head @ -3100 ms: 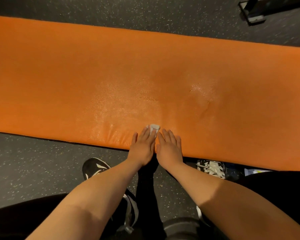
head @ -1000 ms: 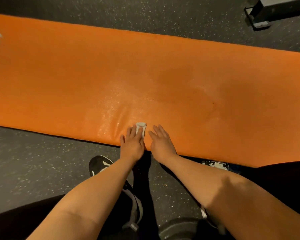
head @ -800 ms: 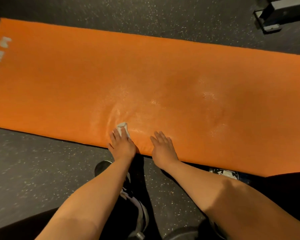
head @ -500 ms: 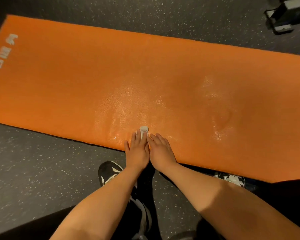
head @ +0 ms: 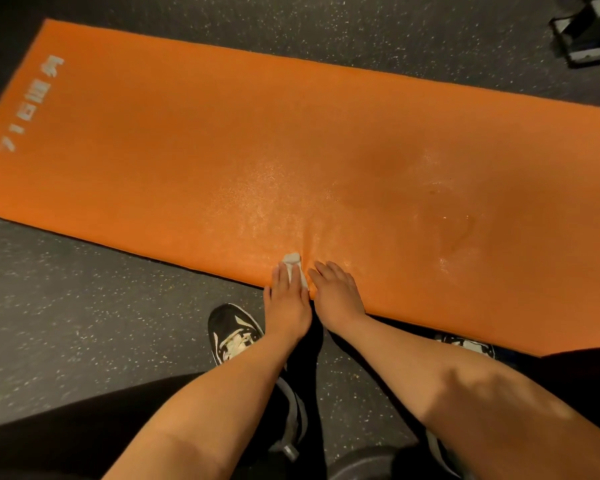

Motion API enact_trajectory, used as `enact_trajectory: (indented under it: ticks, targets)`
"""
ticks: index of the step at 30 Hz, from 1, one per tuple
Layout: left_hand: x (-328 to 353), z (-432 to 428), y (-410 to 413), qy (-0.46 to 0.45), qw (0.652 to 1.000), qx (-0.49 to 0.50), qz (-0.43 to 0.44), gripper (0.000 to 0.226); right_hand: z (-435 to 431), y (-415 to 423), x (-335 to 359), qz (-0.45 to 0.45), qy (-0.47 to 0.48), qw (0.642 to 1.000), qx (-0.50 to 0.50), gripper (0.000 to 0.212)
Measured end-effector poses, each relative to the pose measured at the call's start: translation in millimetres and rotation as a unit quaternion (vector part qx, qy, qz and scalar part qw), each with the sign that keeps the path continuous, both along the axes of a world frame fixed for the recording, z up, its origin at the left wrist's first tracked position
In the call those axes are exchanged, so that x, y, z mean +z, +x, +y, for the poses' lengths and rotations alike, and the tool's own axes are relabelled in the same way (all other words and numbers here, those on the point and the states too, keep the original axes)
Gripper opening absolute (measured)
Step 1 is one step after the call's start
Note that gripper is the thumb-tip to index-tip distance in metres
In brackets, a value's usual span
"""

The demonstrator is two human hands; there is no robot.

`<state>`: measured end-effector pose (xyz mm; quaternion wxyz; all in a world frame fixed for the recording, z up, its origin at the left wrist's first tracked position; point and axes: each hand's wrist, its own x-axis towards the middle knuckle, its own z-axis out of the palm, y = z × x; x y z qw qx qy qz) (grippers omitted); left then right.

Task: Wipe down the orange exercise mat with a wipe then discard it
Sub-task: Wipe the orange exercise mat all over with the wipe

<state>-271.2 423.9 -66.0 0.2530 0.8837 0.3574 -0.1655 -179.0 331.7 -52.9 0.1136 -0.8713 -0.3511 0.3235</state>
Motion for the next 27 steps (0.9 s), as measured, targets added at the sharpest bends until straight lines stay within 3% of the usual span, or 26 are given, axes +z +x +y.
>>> enact_trajectory:
  ticks: [6,13,18,24,27]
  targets:
    - [3,17,-6,0.021,0.998,0.048,0.035,0.06,-20,-3,7,-0.019,-0.03,0.999,-0.02,0.067]
    - [5,-33,-3,-0.007,0.997,-0.077,0.006,0.058,-42,-1,14,-0.022,-0.042,0.998,-0.039,0.064]
    - [8,-15,-9,0.008,0.999,-0.001,0.043,0.059,-51,-5,18,-0.035,-0.051,0.995,-0.072,0.07]
    - [9,-65,11,-0.043,0.989,-0.143,-0.004,0.057,-69,-1,22,-0.026,-0.051,0.991,-0.118,0.06]
    - [8,-50,8,-0.006,0.988,-0.154,0.009,0.06,-74,0,21,-0.026,-0.046,0.99,-0.128,0.058]
